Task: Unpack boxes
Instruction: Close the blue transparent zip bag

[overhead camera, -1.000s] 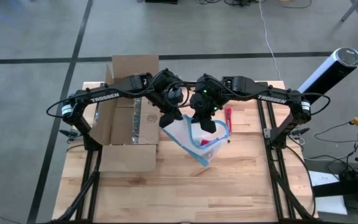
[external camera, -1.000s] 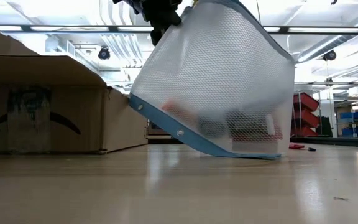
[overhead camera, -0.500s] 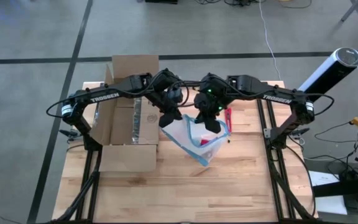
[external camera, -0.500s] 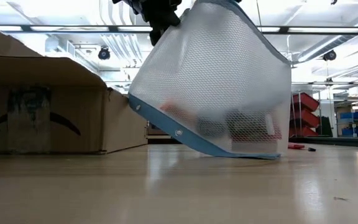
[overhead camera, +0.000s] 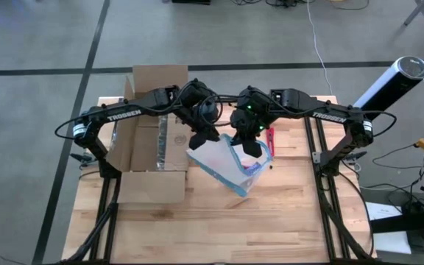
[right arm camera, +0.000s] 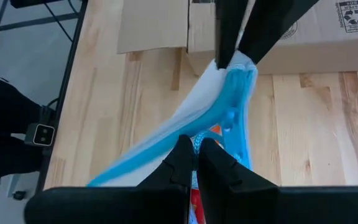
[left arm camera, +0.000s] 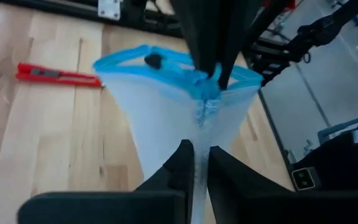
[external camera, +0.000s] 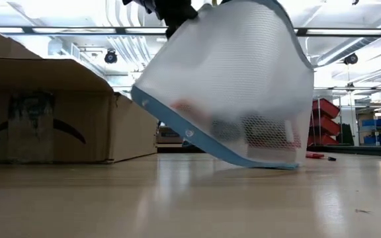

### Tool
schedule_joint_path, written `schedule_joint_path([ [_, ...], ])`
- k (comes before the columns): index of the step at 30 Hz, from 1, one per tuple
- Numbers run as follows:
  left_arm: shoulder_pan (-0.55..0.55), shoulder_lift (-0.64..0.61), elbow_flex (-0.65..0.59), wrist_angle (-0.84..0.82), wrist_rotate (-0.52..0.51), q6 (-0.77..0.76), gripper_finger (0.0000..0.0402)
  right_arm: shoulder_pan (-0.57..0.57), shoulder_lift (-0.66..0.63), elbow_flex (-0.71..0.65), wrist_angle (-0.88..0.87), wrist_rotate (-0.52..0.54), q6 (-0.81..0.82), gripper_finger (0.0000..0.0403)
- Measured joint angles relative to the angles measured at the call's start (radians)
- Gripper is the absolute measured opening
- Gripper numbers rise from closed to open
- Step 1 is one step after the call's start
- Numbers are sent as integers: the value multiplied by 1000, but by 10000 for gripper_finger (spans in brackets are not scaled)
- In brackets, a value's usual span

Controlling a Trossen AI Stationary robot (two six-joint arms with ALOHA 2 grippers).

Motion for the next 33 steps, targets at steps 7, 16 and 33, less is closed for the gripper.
schedule_joint_path([
  [7,-1,0,0,51,7,-12,71,0,0,0,8,2,2,0],
  [16,-2,3,0,38,4,-19,105,-2,0,0,8,2,7,0],
  [33,-2,18,-79,31,-145,-55,239,-2,1,1,11,3,26,0],
])
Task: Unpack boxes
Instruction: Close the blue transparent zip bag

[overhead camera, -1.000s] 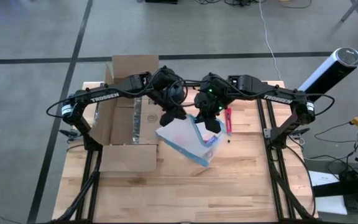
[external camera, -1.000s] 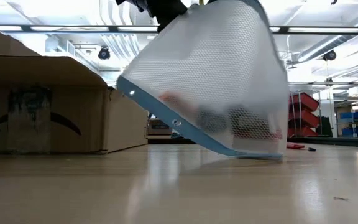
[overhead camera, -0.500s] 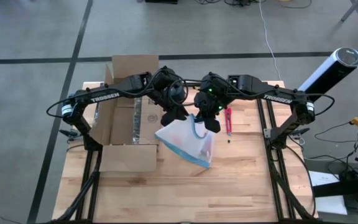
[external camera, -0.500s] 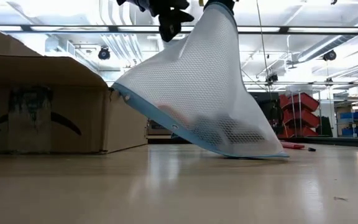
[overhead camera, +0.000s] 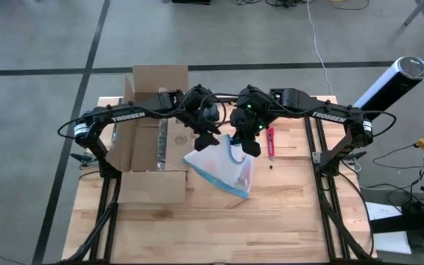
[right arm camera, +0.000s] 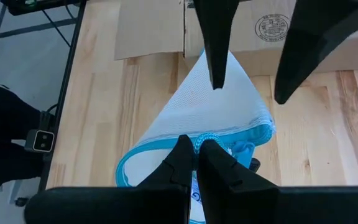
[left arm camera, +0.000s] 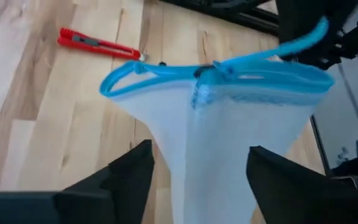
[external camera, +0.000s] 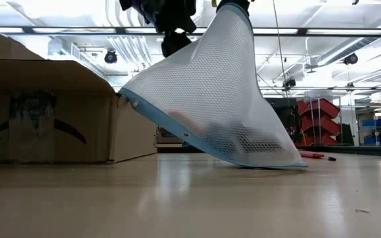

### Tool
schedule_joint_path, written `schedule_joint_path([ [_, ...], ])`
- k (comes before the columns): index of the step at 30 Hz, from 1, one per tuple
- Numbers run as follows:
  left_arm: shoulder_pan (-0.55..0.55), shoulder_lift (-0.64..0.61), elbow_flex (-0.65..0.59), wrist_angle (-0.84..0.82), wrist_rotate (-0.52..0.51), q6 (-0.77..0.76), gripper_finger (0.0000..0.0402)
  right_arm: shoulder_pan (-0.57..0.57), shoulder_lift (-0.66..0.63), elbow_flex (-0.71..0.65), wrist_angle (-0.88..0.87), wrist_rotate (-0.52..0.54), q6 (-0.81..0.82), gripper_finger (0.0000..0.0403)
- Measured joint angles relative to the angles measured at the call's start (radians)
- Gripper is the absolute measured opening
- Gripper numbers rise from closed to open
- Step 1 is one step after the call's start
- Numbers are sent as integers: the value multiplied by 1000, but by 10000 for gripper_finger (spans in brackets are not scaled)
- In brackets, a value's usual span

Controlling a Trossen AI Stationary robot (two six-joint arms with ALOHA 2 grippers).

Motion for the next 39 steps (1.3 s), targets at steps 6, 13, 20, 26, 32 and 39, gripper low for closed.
schedule_joint_path([
  [6,-5,51,-4,88,100,-34,258,0,0,0,2,0,12,0],
  [13,-8,83,-4,95,101,-16,126,0,0,0,2,2,27,0],
  [20,-3,74,-5,86,99,-15,2,0,0,0,-5,7,28,0],
  [26,-2,31,-5,80,95,-16,0,0,0,1,-55,8,26,0],
  [32,-2,-39,-5,81,96,-16,0,0,0,1,-159,43,1,0],
  [39,2,-113,-5,80,68,-16,0,0,0,1,-220,60,-18,0],
])
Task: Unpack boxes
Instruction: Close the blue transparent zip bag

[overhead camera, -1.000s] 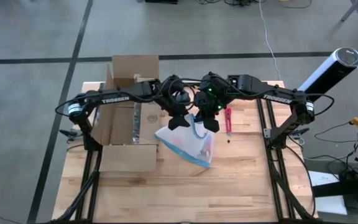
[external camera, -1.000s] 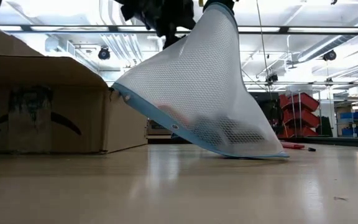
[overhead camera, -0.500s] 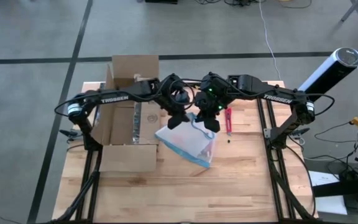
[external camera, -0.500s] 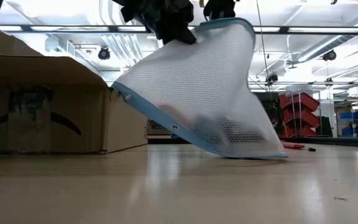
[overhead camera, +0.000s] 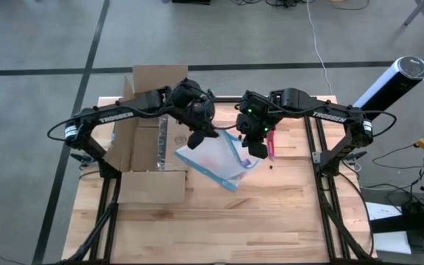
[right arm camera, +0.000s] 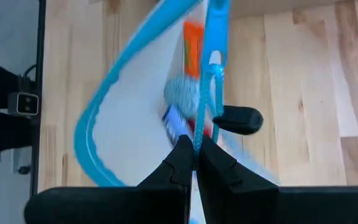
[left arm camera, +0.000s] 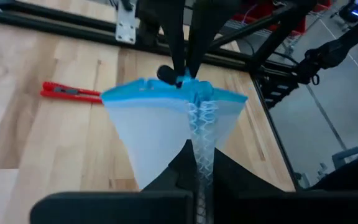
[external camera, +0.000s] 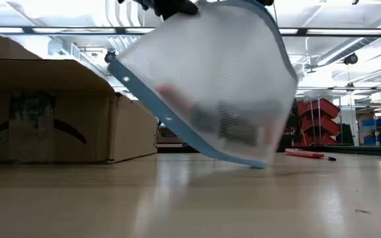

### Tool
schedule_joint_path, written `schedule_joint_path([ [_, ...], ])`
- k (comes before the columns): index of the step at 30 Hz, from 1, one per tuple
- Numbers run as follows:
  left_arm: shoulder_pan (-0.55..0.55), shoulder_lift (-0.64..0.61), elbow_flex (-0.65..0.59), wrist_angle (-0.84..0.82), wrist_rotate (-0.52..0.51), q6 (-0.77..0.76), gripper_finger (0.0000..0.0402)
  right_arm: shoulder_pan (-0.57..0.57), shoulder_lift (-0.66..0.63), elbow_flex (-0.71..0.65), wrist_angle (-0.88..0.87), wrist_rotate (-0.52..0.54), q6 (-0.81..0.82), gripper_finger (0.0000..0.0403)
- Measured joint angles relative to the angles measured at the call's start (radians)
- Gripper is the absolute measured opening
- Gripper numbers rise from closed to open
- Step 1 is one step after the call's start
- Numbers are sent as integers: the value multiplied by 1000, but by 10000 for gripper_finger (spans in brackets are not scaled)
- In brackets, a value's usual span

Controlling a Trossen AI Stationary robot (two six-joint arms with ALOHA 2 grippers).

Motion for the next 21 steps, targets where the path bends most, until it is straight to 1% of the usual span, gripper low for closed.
schedule_joint_path([
  [3,5,-23,0,-2,-25,0,0,0,0,0,-23,0,-2,0],
  [10,35,-72,0,-12,-47,0,0,0,0,0,-65,4,-3,0],
  [14,64,-105,0,-26,-63,1,0,0,0,0,-112,25,-3,0],
  [21,133,-180,0,-80,-103,27,0,0,0,0,-154,27,-2,0],
])
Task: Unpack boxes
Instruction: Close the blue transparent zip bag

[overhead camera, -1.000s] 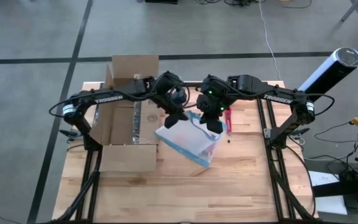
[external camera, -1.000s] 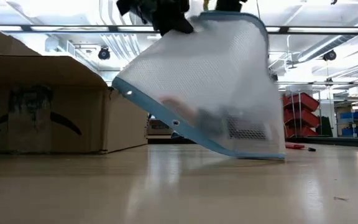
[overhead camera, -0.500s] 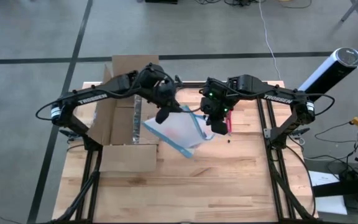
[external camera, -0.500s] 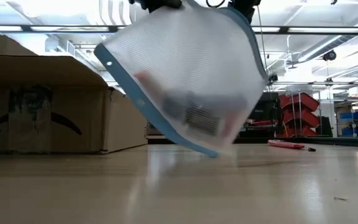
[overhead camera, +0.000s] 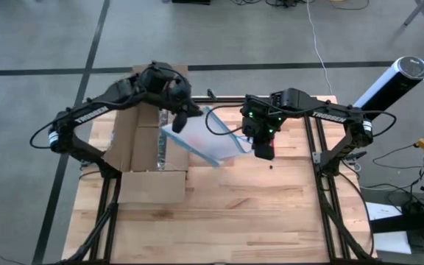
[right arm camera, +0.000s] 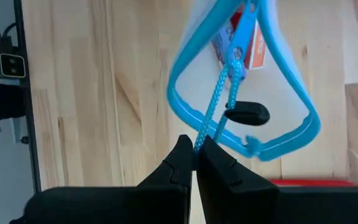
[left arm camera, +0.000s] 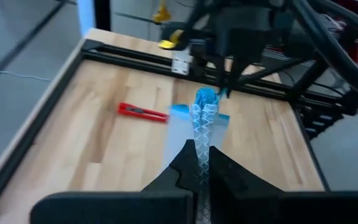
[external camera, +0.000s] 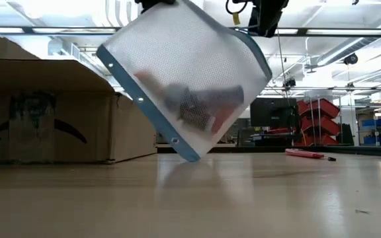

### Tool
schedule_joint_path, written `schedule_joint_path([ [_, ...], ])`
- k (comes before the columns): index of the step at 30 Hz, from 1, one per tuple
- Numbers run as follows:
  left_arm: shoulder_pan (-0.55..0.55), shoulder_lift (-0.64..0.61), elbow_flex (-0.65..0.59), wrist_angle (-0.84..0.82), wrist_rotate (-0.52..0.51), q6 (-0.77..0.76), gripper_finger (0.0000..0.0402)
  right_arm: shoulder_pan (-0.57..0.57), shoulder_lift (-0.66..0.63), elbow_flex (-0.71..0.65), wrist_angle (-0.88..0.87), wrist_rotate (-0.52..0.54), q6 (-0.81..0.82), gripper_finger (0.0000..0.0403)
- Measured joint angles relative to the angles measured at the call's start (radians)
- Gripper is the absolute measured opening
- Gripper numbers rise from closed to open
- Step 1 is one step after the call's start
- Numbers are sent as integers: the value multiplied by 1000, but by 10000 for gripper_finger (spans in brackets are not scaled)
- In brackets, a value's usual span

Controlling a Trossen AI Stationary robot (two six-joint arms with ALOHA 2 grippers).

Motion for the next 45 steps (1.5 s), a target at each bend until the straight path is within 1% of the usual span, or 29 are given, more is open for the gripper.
schedule_joint_path([
  [4,45,-43,0,-27,-1,7,0,0,0,0,-7,0,0,0],
  [8,86,-89,0,-69,-50,30,0,0,0,0,-28,0,1,0],
  [16,195,-167,0,-145,-100,60,0,0,0,-1,-57,0,3,0],
  [20,252,-196,0,-172,-106,75,0,0,0,-1,-87,-1,2,0],
  [26,320,-214,0,-201,-104,95,0,0,0,-1,-87,0,2,0],
  [30,326,-209,0,-201,-100,100,0,0,0,-1,-75,0,2,0],
  [38,326,-171,0,-203,-89,105,0,0,0,-2,58,-2,28,1],
  [41,326,-162,0,-204,-66,108,0,-1,0,-2,81,-2,28,12],
  [45,324,-146,0,-207,-39,108,0,-8,0,-2,132,3,27,37],
])
